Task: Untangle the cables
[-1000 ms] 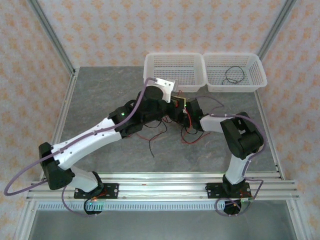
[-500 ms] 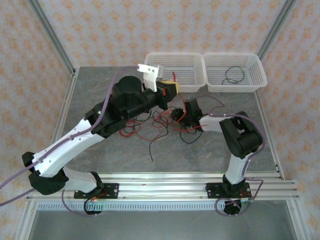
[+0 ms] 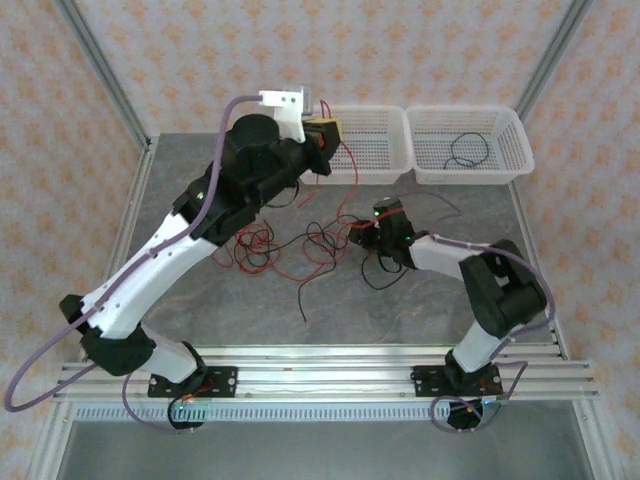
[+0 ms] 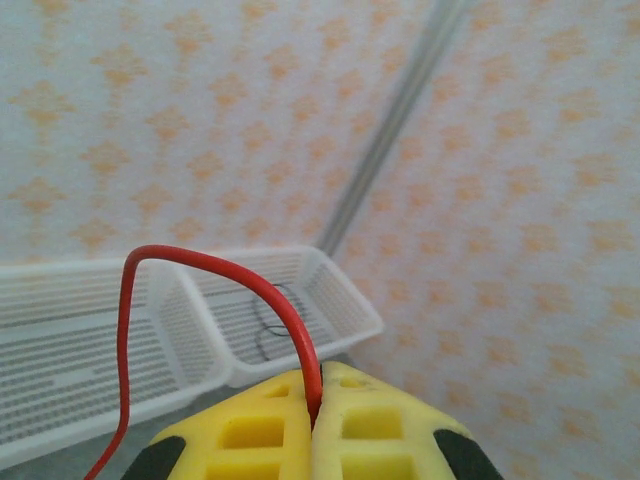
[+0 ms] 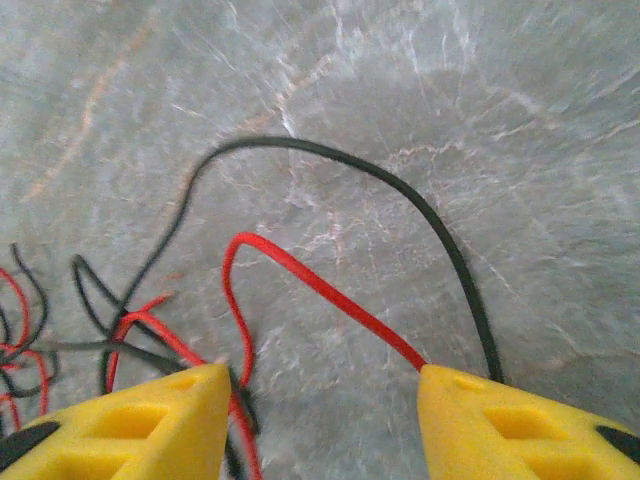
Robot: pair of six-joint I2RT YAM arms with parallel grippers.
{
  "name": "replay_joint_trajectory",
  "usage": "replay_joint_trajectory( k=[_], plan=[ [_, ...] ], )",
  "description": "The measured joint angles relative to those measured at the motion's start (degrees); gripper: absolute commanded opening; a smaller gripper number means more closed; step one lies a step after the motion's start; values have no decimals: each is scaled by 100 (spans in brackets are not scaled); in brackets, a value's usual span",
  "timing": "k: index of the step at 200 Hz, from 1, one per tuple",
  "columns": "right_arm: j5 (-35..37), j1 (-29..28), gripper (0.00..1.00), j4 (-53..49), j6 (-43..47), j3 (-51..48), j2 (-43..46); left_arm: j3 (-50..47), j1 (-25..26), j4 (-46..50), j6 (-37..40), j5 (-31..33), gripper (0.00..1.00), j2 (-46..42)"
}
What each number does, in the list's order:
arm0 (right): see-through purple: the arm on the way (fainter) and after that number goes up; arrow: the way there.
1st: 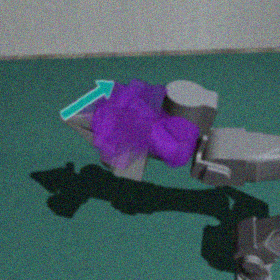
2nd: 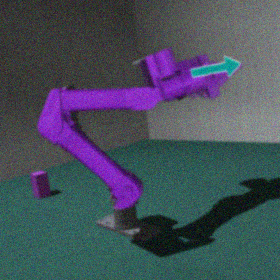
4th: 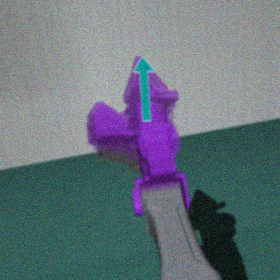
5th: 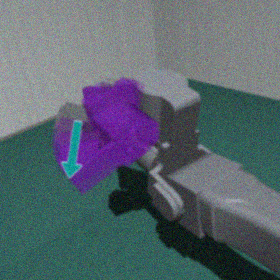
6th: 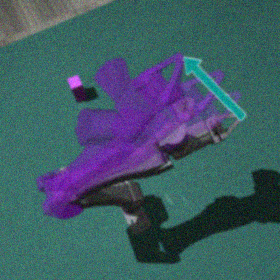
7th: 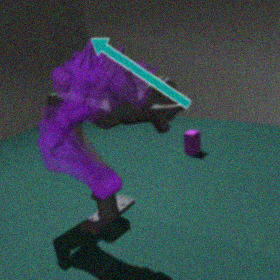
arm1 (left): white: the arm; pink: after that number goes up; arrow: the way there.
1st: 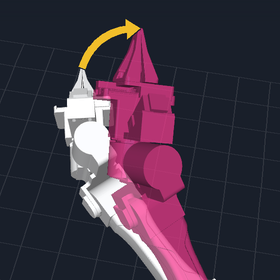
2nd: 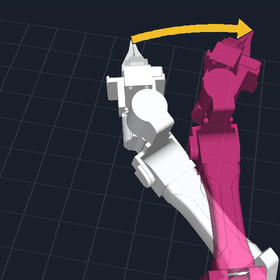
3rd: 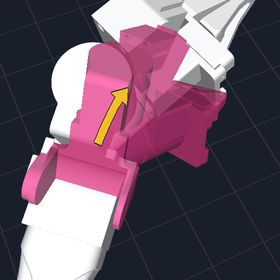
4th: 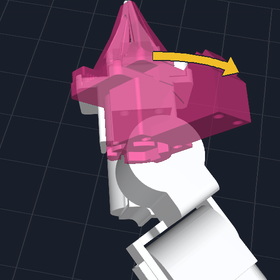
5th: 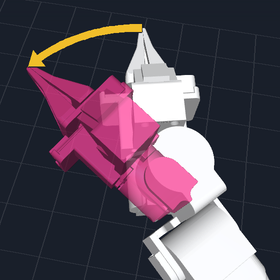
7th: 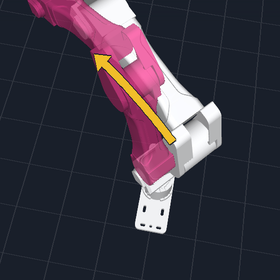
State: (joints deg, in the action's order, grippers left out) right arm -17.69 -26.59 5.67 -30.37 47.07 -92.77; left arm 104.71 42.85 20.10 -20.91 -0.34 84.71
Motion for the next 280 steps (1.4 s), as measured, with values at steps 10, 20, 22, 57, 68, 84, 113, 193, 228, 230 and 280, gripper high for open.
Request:
replay_joint_trajectory(
  k=[10,20,22,57,68,84,113,193,228,230,280],
  plan=[
    [66,0,55,-136,55,-37,345,90,-175,13,-2,-17,0,173],
    [125,2,56,-232,105,-74,710,186,-348,4,-2,-42,0,367],
    [146,2,56,-249,114,-83,778,210,-382,4,-2,-55,0,402],
    [407,0,60,-625,214,-199,1786,352,-772,-151,-20,-260,0,831],
    [479,0,61,-758,216,-223,1978,407,-870,-232,-22,-337,0,951],
    [577,2,62,-957,214,-269,2208,568,-1008,-411,-26,-433,0,1172],
    [675,2,62,-1241,212,-367,2514,1099,-1228,-636,-46,-638,0,1722],
    [791,2,62,-1696,205,-697,3298,2203,-1598,-1373,-59,-844,0,3471],
    [811,2,62,-1735,190,-811,3392,2203,-1624,-1893,-42,-824,0,4004],
    [811,2,62,-1735,190,-817,3392,2203,-1626,-1917,-39,-824,0,4022],
    [813,2,62,-1751,192,-940,3390,2243,-1770,-2599,-44,-785,0,4518]
  ],
)
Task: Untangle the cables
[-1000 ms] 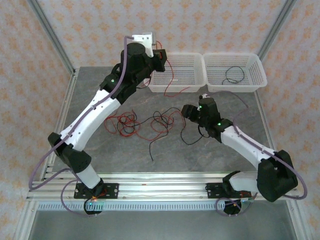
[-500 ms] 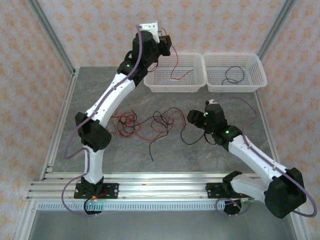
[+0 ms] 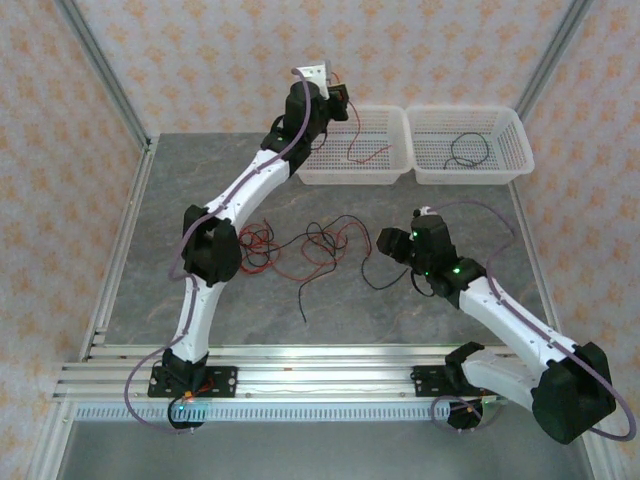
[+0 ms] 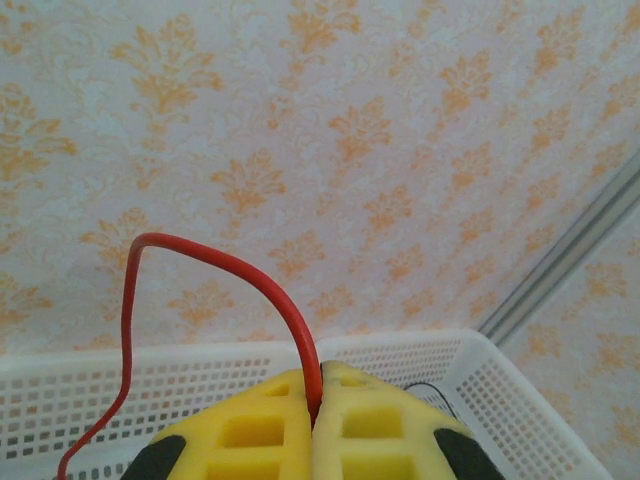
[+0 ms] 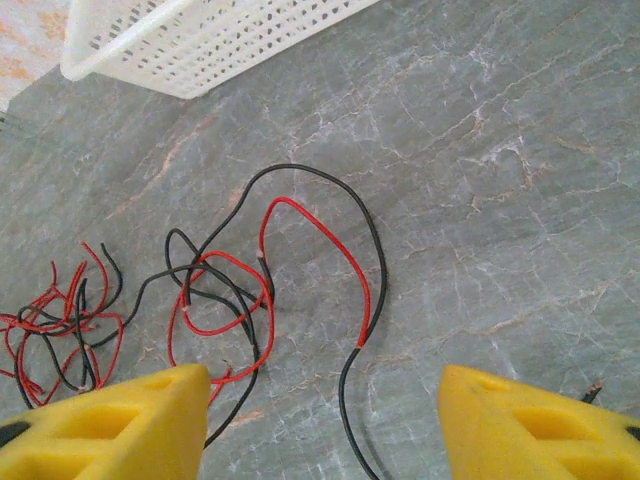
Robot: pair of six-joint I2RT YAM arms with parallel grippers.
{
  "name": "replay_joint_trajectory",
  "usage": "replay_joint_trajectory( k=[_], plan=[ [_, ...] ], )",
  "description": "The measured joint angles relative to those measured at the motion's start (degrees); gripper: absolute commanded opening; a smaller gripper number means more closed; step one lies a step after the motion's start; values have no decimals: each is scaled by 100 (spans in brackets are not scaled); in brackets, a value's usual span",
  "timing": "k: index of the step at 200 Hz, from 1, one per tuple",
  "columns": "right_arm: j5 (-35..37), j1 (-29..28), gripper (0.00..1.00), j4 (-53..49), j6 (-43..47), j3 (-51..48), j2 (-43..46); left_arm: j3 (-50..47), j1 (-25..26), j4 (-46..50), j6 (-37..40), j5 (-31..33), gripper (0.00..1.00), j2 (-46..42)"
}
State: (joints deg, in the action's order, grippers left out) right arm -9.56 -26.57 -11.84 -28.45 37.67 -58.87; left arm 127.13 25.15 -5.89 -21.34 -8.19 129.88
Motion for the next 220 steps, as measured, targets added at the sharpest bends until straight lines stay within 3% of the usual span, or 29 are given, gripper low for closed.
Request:
replay_joint_trajectory(
  k=[96,114,140,151,171,220],
  plan=[
    [17,0,62,33,116,4,-509,396,-166,-544,-94,9,0,1185],
    [17,0,62,37,151,7,-595,396,-166,-522,-116,9,18,1346],
    [20,4,62,37,160,50,-645,348,-166,-382,-138,24,59,1432],
    [20,4,62,46,170,76,-645,326,-166,-330,-83,26,71,1432],
    [22,4,62,52,173,101,-645,326,-166,-170,-33,74,76,1432],
    [24,4,62,50,173,103,-643,319,-162,765,240,437,78,1384]
  ],
)
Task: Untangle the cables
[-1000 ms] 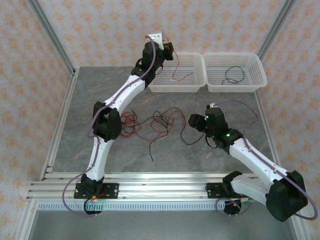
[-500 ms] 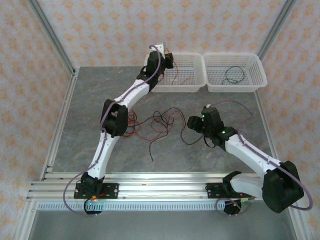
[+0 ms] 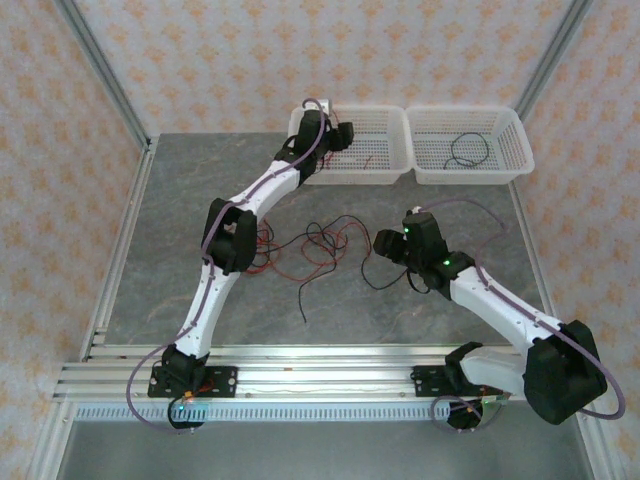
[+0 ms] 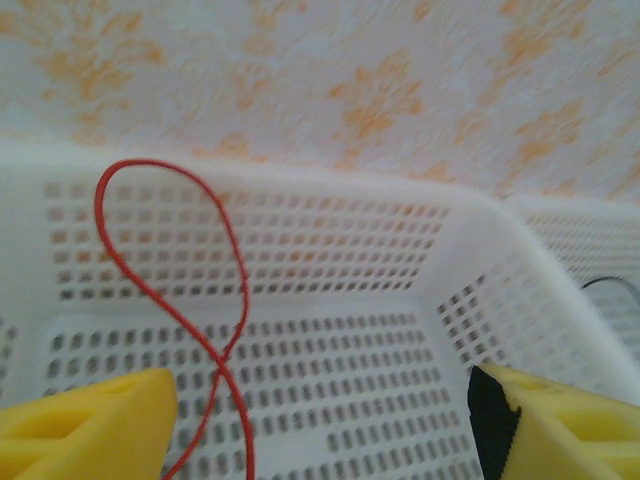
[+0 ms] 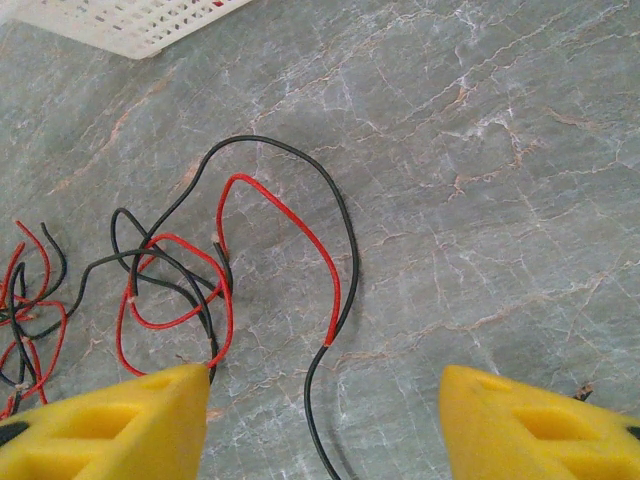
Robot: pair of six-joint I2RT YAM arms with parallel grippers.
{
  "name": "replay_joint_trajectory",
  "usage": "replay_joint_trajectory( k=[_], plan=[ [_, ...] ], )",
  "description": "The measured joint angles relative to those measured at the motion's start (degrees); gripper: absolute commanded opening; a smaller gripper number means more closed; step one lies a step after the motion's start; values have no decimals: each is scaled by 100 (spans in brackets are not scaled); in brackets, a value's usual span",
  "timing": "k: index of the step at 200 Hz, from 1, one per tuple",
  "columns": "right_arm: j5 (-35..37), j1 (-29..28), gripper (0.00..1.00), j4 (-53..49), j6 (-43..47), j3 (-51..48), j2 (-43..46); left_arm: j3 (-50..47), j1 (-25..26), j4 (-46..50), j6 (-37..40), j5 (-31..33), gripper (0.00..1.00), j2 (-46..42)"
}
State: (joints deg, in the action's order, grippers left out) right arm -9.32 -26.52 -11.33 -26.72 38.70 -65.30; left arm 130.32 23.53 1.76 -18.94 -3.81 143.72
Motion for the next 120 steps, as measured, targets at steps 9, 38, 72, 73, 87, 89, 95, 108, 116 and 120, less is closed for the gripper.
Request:
replay_joint_trajectory(
  k=[9,38,72,73,87,89,95,108,116,120],
  plan=[
    [0,0,62,0,-2,0,0,-7,0,225,48,116,78,-48],
    [-2,0,62,-2,-4,0,46,-33,0,960,155,431,78,-361],
    [-2,0,62,-17,-48,0,70,-256,39,1436,302,632,78,-981],
    [-2,0,62,-20,-50,0,70,-295,44,1436,308,638,78,-1025],
    [-4,-2,61,-46,-103,0,68,-691,116,1478,389,717,78,-1478],
    [-4,0,61,-48,-111,0,68,-767,129,1478,398,732,78,-1556],
    [-4,-2,61,-52,-138,0,66,-966,179,1471,420,750,78,-1788],
    [-4,-2,61,-72,-205,-2,52,-1462,330,1425,474,769,78,-2354],
    [-4,-7,61,-74,-251,-2,37,-1729,426,1399,503,774,78,-2688],
    [-4,-7,61,-72,-269,-4,24,-1858,463,1381,511,774,78,-2859]
  ],
)
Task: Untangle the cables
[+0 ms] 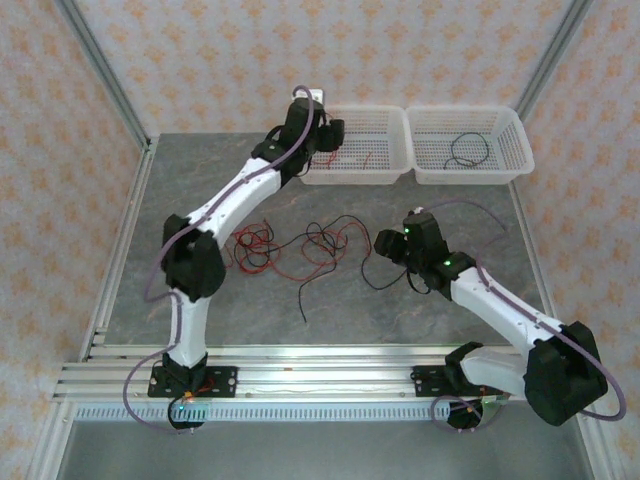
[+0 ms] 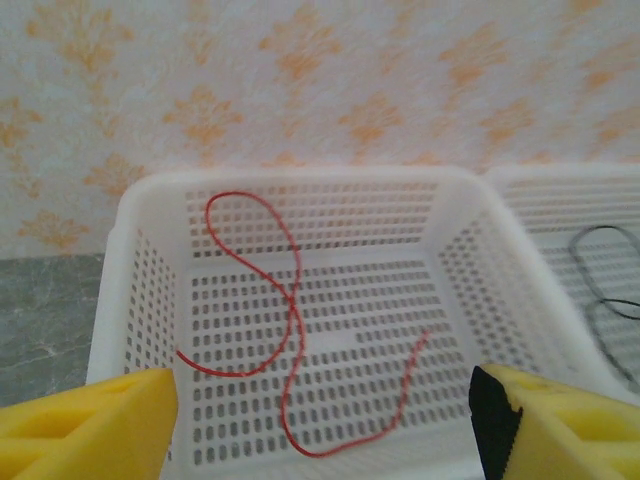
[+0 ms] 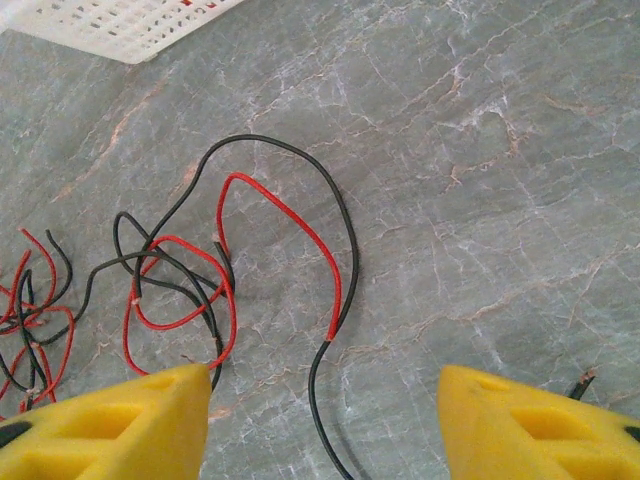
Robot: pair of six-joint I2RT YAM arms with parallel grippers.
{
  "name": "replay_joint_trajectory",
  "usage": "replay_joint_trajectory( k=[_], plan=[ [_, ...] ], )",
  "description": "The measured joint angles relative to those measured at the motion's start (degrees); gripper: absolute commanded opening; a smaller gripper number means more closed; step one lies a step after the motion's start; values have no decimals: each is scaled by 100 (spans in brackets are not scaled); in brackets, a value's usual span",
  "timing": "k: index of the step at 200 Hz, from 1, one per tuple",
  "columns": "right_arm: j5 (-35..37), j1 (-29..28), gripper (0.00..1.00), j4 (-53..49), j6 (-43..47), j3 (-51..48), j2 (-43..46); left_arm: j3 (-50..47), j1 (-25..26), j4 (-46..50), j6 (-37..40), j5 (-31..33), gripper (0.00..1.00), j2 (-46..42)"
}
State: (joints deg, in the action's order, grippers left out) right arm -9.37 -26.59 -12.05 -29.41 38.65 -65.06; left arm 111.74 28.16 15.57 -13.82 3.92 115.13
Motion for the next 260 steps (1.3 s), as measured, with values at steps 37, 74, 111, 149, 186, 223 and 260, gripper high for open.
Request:
replay_joint_trajectory(
  k=[37,74,111,149,186,223,260],
  plan=[
    [44,-149,61,4,-234,-87,-94,-1397,271,-319,-37,-44,75,-1665],
    [225,-592,61,33,-463,-118,-588,-3195,245,-752,-352,-57,74,-3200],
    [544,-988,59,11,-643,-2,-1453,-4597,249,-859,-723,-160,74,-4249],
    [901,-1366,57,-90,-702,671,-2457,-5471,249,-890,-979,-168,74,-5134],
    [1202,-1613,55,-238,-741,1150,-3016,-5818,249,-883,-1036,-120,74,-5622],
    [1423,-1705,46,-446,-815,1325,-3226,-6013,249,-883,-1036,-39,74,-5825],
    [1591,-1714,30,-693,-835,1440,-3327,-6161,249,-898,-1034,-37,74,-5987]
  ],
)
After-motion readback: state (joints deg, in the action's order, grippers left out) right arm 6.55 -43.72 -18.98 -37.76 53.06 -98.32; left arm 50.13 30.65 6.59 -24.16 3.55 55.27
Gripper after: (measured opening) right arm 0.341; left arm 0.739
